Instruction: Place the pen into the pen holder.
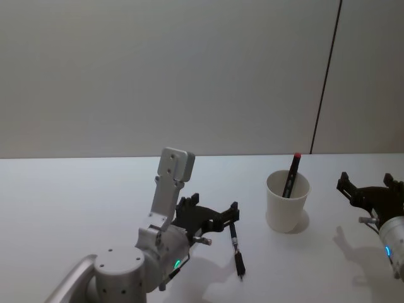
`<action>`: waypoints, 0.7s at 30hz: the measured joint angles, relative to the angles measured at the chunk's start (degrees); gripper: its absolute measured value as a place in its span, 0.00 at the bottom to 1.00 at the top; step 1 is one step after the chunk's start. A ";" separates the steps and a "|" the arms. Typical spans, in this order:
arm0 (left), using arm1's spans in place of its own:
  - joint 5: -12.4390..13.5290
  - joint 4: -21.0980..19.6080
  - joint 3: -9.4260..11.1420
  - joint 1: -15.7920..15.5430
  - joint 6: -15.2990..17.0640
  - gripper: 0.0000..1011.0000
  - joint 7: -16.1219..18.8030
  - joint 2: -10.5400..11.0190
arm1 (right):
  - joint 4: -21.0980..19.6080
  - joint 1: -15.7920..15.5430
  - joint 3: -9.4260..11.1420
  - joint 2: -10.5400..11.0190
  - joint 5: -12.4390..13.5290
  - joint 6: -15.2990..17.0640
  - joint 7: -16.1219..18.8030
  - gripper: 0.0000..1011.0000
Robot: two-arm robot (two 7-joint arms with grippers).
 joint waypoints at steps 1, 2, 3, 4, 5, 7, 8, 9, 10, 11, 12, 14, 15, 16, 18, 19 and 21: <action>-0.27 0.29 0.06 -0.13 0.19 0.99 0.11 -0.25 | 0.00 0.00 0.00 0.00 -0.01 0.00 0.00 0.99; -0.85 0.71 0.14 -0.32 0.58 0.99 0.35 -0.61 | 0.00 0.00 0.00 0.00 0.00 0.00 0.00 0.99; -1.10 0.94 0.18 -0.43 0.75 0.99 0.44 -0.80 | 0.00 0.00 0.00 0.00 0.00 0.00 0.00 0.99; -1.33 1.15 0.21 -0.53 0.93 0.99 0.54 -0.98 | 0.00 0.00 0.00 0.00 0.00 0.00 0.00 0.99; -1.59 1.48 0.25 -0.67 1.10 0.99 0.63 -1.23 | 0.01 0.00 0.00 0.00 0.00 0.00 0.00 0.99; -2.31 2.23 0.38 -0.99 1.60 0.99 0.89 -1.80 | 0.01 0.00 0.00 0.00 0.00 0.00 0.00 0.99; -2.68 2.80 0.48 -1.23 1.90 0.99 1.03 -2.23 | 0.01 0.00 0.00 0.00 0.00 0.00 0.00 0.99; -2.84 2.95 0.50 -1.31 2.04 0.99 1.08 -2.35 | 0.01 0.00 0.00 0.00 0.00 0.00 0.00 0.99; -3.00 3.24 0.56 -1.45 2.16 0.99 1.13 -2.56 | 0.01 0.00 0.00 0.00 0.00 0.00 0.00 0.99; -3.21 3.48 0.60 -1.57 2.32 0.99 1.19 -2.74 | 0.01 0.00 0.00 0.00 0.00 0.00 0.00 0.99; -3.51 3.91 0.68 -1.77 2.54 0.99 1.28 -3.07 | 0.01 0.00 0.00 0.00 0.00 0.00 0.00 0.99; -3.93 4.53 0.81 -2.06 2.89 0.99 1.44 -3.54 | 0.01 0.00 0.00 0.00 0.00 0.00 0.00 0.99; -4.01 4.68 0.84 -2.13 2.99 0.99 1.48 -3.67 | 0.01 0.00 0.00 0.00 0.00 0.00 0.00 0.99; -4.14 4.83 0.87 -2.20 3.15 0.99 1.54 -3.79 | 0.01 0.00 0.00 0.00 0.00 0.00 0.00 0.99; -4.44 5.26 1.00 -2.41 3.55 0.99 1.69 -4.15 | 0.01 0.00 0.00 0.00 0.00 0.00 0.00 0.99; -4.56 5.37 1.03 -2.47 3.74 0.99 1.76 -4.26 | 0.01 0.00 0.00 0.00 0.00 0.00 0.00 0.99; -4.75 5.69 1.11 -2.64 4.31 0.99 1.94 -4.56 | 0.01 0.00 0.00 0.00 0.00 0.00 0.00 0.99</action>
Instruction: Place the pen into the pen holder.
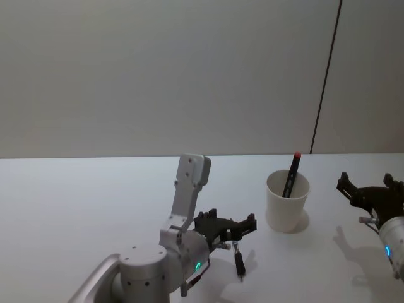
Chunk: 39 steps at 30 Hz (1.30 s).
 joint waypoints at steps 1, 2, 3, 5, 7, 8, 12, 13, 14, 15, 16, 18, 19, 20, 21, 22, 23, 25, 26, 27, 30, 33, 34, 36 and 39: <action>-0.04 0.12 0.03 -0.06 0.21 0.99 0.06 -0.12 | 0.00 0.00 0.00 0.00 0.00 0.00 0.00 0.99; -0.12 0.31 0.09 -0.18 0.73 0.99 0.23 -0.31 | 0.00 0.00 0.00 0.00 0.00 0.00 0.00 0.99; -0.12 0.31 0.09 -0.18 0.73 0.99 0.23 -0.31 | 0.00 0.00 0.00 0.00 0.00 0.00 0.00 0.99; -0.16 0.63 0.16 -0.42 1.58 0.99 0.48 -0.61 | 0.00 0.00 0.00 0.00 0.00 0.00 0.00 0.99; -0.16 0.92 0.21 -0.69 2.64 0.99 0.75 -0.86 | 0.00 0.00 0.00 0.00 0.00 0.00 0.00 0.99; -0.16 1.02 0.23 -0.79 3.12 0.99 0.83 -0.95 | 0.00 0.00 0.00 0.00 0.00 0.00 0.00 0.99; 0.17 1.88 0.33 -1.55 5.60 0.99 1.30 -1.53 | 0.00 0.00 0.00 0.00 0.00 0.00 0.00 0.99; 0.24 2.11 0.36 -1.73 5.99 0.99 1.31 -1.66 | 0.00 0.00 0.00 0.00 0.00 0.00 0.00 0.99; 0.32 2.30 0.37 -1.87 6.35 0.99 1.32 -1.76 | 0.00 0.00 0.00 0.00 0.00 0.00 0.00 0.99; 0.40 2.51 0.38 -2.00 6.70 0.99 1.32 -1.86 | 0.00 0.00 0.00 0.00 0.00 0.00 0.00 0.99; 0.59 2.95 0.41 -2.29 7.39 0.99 1.32 -2.07 | 0.00 0.00 0.00 0.00 0.00 0.00 0.00 0.99; 0.77 3.46 0.43 -2.64 7.92 0.99 1.30 -2.30 | 0.00 0.00 0.00 0.00 0.00 0.00 0.00 0.99; 0.95 3.94 0.46 -2.98 8.38 0.99 1.17 -2.52 | 0.00 0.00 0.00 0.00 0.00 0.00 0.00 0.99; 1.07 4.17 0.47 -3.13 8.68 0.99 1.06 -2.61 | 0.00 0.00 0.00 0.00 0.00 0.00 0.00 0.99; 1.16 4.51 0.49 -3.34 8.89 0.99 0.95 -2.75 | 0.00 0.00 0.00 0.00 0.00 0.00 0.00 0.99; 1.32 4.95 0.51 -3.64 9.24 0.99 0.74 -2.95 | 0.00 0.00 0.00 0.00 0.00 0.00 0.00 0.99; 1.42 5.20 0.52 -3.74 9.40 0.99 0.61 -3.02 | 0.00 0.00 0.00 0.00 0.00 0.00 0.00 0.99; 1.57 5.76 0.55 -4.07 9.69 0.99 0.38 -3.23 | 0.00 0.00 0.00 0.00 0.00 -0.01 0.00 0.99; 1.75 6.23 0.57 -4.38 9.99 0.99 0.12 -3.43 | 0.00 0.00 0.00 0.00 0.00 0.00 0.00 0.99; 1.83 6.52 0.58 -4.58 10.11 0.99 0.00 -3.55 | 0.00 0.00 0.00 0.00 0.00 0.00 0.00 0.99; 2.21 7.48 0.59 -5.16 10.53 0.99 -0.47 -3.91 | 0.00 0.00 0.00 0.00 0.00 0.00 0.00 0.99; 2.56 8.47 0.60 -5.77 10.86 0.99 -0.94 -4.28 | 0.00 0.00 0.00 0.00 0.00 0.00 0.00 0.99; 2.68 8.68 0.60 -5.90 10.96 0.99 -1.07 -4.36 | 0.00 0.00 0.00 0.00 0.00 0.00 0.00 0.99; 2.95 9.28 0.59 -6.32 11.19 0.99 -1.31 -4.58 | 0.00 0.00 0.00 0.00 0.00 0.00 0.00 0.99; 3.34 10.03 0.56 -6.84 11.55 0.99 -1.58 -4.84 | 0.00 0.00 0.00 0.00 0.00 0.00 0.00 0.99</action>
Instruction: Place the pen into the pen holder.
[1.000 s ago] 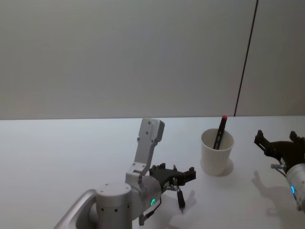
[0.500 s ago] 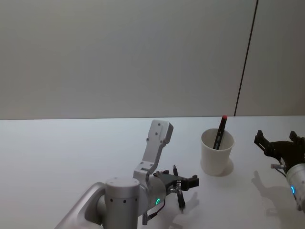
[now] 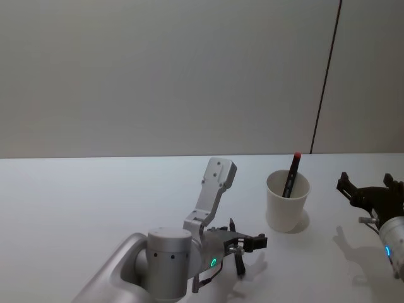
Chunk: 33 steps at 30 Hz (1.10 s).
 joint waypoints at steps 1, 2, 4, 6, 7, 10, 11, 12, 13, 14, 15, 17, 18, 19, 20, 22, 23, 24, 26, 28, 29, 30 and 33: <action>0.09 0.20 -0.02 -0.14 0.09 0.99 -0.04 -0.07 | 0.00 0.00 0.00 0.00 0.00 0.00 0.00 0.99; 0.26 0.47 -0.04 -0.35 0.31 0.99 -0.12 -0.17 | 0.00 0.00 0.00 0.00 0.00 0.00 0.00 0.99; 0.51 0.88 -0.08 -0.63 0.72 0.99 -0.18 -0.33 | 0.00 0.00 0.00 0.00 0.00 0.00 0.00 0.99; 0.66 1.20 -0.11 -0.84 0.98 0.99 -0.20 -0.44 | 0.00 0.00 0.00 0.00 0.00 0.00 0.00 0.99; 0.75 1.32 -0.12 -0.92 1.17 0.99 -0.20 -0.48 | 0.00 0.01 0.00 0.00 0.00 0.00 0.00 0.99; 1.03 1.84 -0.17 -1.27 1.71 0.99 -0.22 -0.67 | 0.00 0.00 0.00 0.00 0.00 0.00 0.00 0.99; 1.17 2.03 -0.20 -1.38 1.94 0.99 -0.22 -0.73 | 0.00 0.00 0.00 0.00 0.00 0.00 0.00 0.99; 1.23 2.19 -0.21 -1.48 2.05 0.99 -0.22 -0.78 | 0.00 0.00 0.00 0.00 0.00 0.00 0.00 0.99; 1.31 2.31 -0.23 -1.53 2.18 0.99 -0.22 -0.82 | 0.00 0.00 0.00 0.00 0.01 0.00 0.00 0.99; 1.37 2.47 -0.24 -1.62 2.28 0.99 -0.22 -0.86 | 0.00 0.00 0.00 0.00 0.00 0.00 0.00 0.99; 1.49 2.71 -0.27 -1.75 2.45 0.99 -0.24 -0.93 | 0.00 0.00 0.00 0.00 0.00 0.00 0.00 0.99; 1.61 2.94 -0.30 -1.87 2.61 0.99 -0.27 -1.01 | 0.00 0.00 0.00 0.00 0.00 0.00 0.00 0.99; 1.75 3.23 -0.32 -2.01 2.77 0.99 -0.31 -1.08 | 0.00 0.00 0.00 0.00 0.00 0.00 0.00 0.99; 1.81 3.30 -0.33 -2.05 2.85 0.99 -0.33 -1.11 | 0.00 0.00 0.00 0.00 0.00 0.00 0.00 0.99; 1.97 3.57 -0.35 -2.17 3.01 0.99 -0.36 -1.18 | 0.00 0.00 0.00 0.00 0.00 0.00 0.00 0.99; 2.11 3.83 -0.36 -2.30 3.15 0.99 -0.39 -1.26 | 0.00 0.00 0.00 0.00 0.00 0.00 0.00 0.99; 2.20 3.91 -0.36 -2.36 3.21 0.99 -0.40 -1.29 | 0.00 0.00 0.00 0.00 0.00 0.00 0.00 0.99; 2.28 4.04 -0.37 -2.41 3.27 0.99 -0.41 -1.32 | 0.00 0.00 0.00 0.00 0.00 0.00 0.00 0.99; 2.54 4.36 -0.39 -2.58 3.46 0.99 -0.45 -1.41 | 0.00 0.00 0.00 0.00 0.00 0.00 0.00 0.99; 2.86 4.69 -0.39 -2.78 3.65 0.99 -0.50 -1.53 | 0.00 0.00 0.00 0.00 0.00 0.00 0.00 0.99; 2.96 4.80 -0.39 -2.86 3.70 0.99 -0.51 -1.57 | 0.00 0.00 0.00 0.00 0.00 0.00 0.00 0.99; 3.09 4.89 -0.39 -2.92 3.78 0.99 -0.53 -1.60 | 0.00 0.00 0.00 0.00 0.00 0.00 0.00 0.99; 3.60 5.37 -0.39 -3.26 4.03 0.98 -0.61 -1.78 | 0.00 0.00 0.00 0.00 0.00 0.00 0.00 0.99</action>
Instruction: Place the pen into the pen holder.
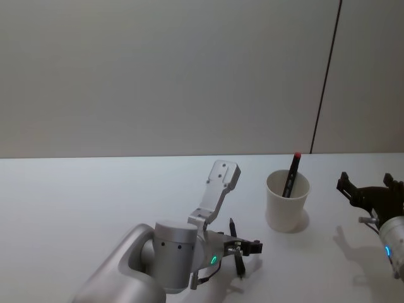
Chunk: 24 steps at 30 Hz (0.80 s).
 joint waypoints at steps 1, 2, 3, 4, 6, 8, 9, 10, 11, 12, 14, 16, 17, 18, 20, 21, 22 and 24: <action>0.00 0.00 0.00 0.00 0.00 0.98 0.00 0.00 | 0.00 0.00 0.00 0.00 0.00 0.00 0.00 0.99; 0.21 0.22 0.00 -0.11 0.09 0.95 -0.03 -0.07 | 0.00 0.00 0.00 0.00 0.00 0.00 0.00 0.99; 0.41 0.43 0.01 -0.24 0.18 0.92 -0.06 -0.14 | 0.00 0.00 0.00 0.00 0.00 0.00 0.00 0.99; 0.41 0.43 0.01 -0.24 0.18 0.92 -0.06 -0.14 | 0.00 0.00 0.00 0.00 0.00 0.00 0.00 0.99; 0.81 0.71 0.02 -0.43 0.38 0.85 -0.08 -0.25 | 0.00 0.00 0.00 0.00 0.00 0.00 0.00 0.99; 1.24 1.06 0.06 -0.67 0.63 0.82 -0.09 -0.38 | 0.00 0.00 0.00 0.00 0.00 0.00 0.00 0.99; 1.34 1.13 0.07 -0.72 0.70 0.80 -0.09 -0.41 | 0.00 0.00 0.00 0.00 0.00 0.00 0.00 0.99; 1.56 1.27 0.08 -0.81 0.86 0.76 -0.09 -0.46 | 0.00 0.00 0.00 0.00 0.00 0.00 0.00 0.99; 1.89 1.58 0.11 -1.02 1.12 0.72 -0.09 -0.57 | 0.00 0.00 0.00 0.00 0.00 0.00 0.00 0.99; 2.12 1.73 0.13 -1.13 1.30 0.70 -0.09 -0.62 | 0.00 0.00 0.00 0.00 0.00 0.00 0.00 0.99; 2.67 2.21 0.17 -1.47 1.74 0.64 -0.08 -0.79 | 0.00 0.00 0.00 0.00 0.00 0.00 0.00 0.99; 3.04 2.63 0.20 -1.77 2.04 0.57 -0.07 -0.94 | 0.00 0.00 0.00 0.00 0.00 0.00 0.00 0.99; 3.49 3.00 0.22 -2.00 2.39 0.55 -0.07 -1.06 | 0.00 0.00 0.00 0.00 0.00 0.00 0.00 0.99; 3.66 3.16 0.23 -2.12 2.52 0.50 -0.07 -1.11 | 0.00 0.00 0.00 0.00 0.00 0.00 0.00 0.99; 4.16 3.75 0.25 -2.48 2.84 0.44 -0.07 -1.30 | 0.00 0.00 0.00 0.00 0.00 0.00 0.00 0.99; 4.37 3.90 0.26 -2.57 2.97 0.42 -0.07 -1.35 | 0.00 0.00 0.00 0.00 0.00 0.00 0.00 0.99; 4.65 4.19 0.27 -2.74 3.12 0.36 -0.07 -1.44 | 0.00 0.00 0.00 0.00 0.00 0.00 0.00 0.99; 4.91 4.44 0.27 -2.91 3.23 0.32 -0.07 -1.54 | 0.00 0.00 0.00 0.00 0.00 0.00 0.00 0.99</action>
